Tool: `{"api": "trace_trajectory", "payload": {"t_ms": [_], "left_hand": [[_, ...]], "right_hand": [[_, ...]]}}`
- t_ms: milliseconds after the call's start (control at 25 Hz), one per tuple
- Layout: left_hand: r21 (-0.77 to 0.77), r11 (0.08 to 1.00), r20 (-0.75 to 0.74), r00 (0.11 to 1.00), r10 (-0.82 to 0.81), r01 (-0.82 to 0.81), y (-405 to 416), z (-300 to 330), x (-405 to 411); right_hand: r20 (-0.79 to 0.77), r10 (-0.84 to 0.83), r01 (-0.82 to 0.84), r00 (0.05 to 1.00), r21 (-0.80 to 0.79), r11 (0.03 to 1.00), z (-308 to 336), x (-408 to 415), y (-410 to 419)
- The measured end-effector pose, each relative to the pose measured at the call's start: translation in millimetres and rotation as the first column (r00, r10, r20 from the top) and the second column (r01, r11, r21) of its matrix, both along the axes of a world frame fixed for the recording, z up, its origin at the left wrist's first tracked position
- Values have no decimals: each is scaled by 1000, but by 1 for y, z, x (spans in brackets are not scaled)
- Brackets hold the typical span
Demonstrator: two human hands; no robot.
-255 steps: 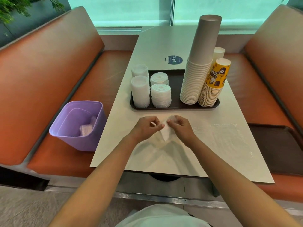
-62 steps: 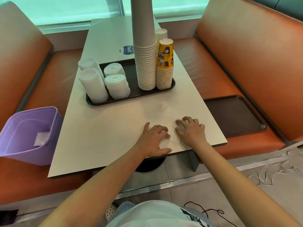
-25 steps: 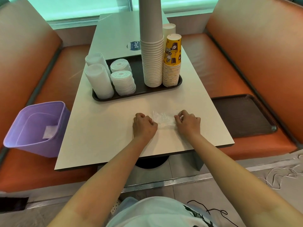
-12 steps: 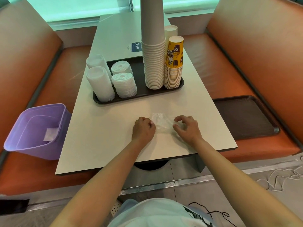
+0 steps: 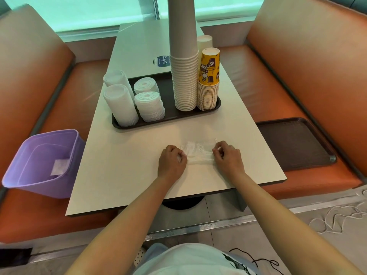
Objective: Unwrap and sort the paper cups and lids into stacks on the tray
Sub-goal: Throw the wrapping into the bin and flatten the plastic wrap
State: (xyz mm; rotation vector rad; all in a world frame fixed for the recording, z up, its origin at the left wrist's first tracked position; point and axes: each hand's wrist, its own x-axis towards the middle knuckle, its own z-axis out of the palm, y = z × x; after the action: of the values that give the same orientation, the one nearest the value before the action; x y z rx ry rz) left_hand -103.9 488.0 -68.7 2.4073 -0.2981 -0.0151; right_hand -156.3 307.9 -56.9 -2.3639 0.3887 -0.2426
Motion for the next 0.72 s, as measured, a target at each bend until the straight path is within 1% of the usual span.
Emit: {"api": "trace_trajectory", "payload": {"t_ms": [120, 200, 280, 360, 440, 520, 560, 600, 640, 680, 720], "left_hand": [[5, 1000, 2, 1000, 7, -7, 1, -2, -2], [-3, 1000, -2, 1000, -3, 3, 3, -3, -4], [-42, 999, -6, 1000, -19, 18, 4, -2, -5], [-30, 999, -1, 999, -33, 33, 4, 0, -4], [-42, 999, -39, 999, -33, 31, 3, 0, -2], [-64, 998, -120, 993, -18, 11, 3, 3, -2], [-52, 999, -102, 995, -11, 6, 4, 6, -3], [-5, 1000, 16, 1000, -21, 21, 4, 8, -4], [75, 994, 185, 978, -92, 79, 2, 11, -6], [177, 968, 306, 924, -227, 179, -1, 14, -9], [289, 910, 312, 870, -383, 297, -5, 18, -12]], "right_hand": [[-4, -8, 8, 1000, -2, 1000, -4, 2, 0], [24, -18, 19, 1000, -9, 1000, -7, 1, 1], [39, -14, 16, 999, -47, 999, -10, 0, 0], [31, -2, 4, 1000, -93, 996, -12, 0, 0], [52, -9, 15, 999, -113, 993, -16, 0, 0], [104, -13, 27, 994, -133, 991, -18, 1, 0], [105, -5, 22, 994, -159, 987, -18, 1, 1], [76, 6, 9, 997, -194, 981, -18, 2, 2], [31, 14, -7, 999, -229, 973, -16, 1, 3], [-18, 15, -19, 1000, -259, 966, -13, 0, 4], [-60, 7, -24, 998, -280, 960, -10, -1, 6]]}}
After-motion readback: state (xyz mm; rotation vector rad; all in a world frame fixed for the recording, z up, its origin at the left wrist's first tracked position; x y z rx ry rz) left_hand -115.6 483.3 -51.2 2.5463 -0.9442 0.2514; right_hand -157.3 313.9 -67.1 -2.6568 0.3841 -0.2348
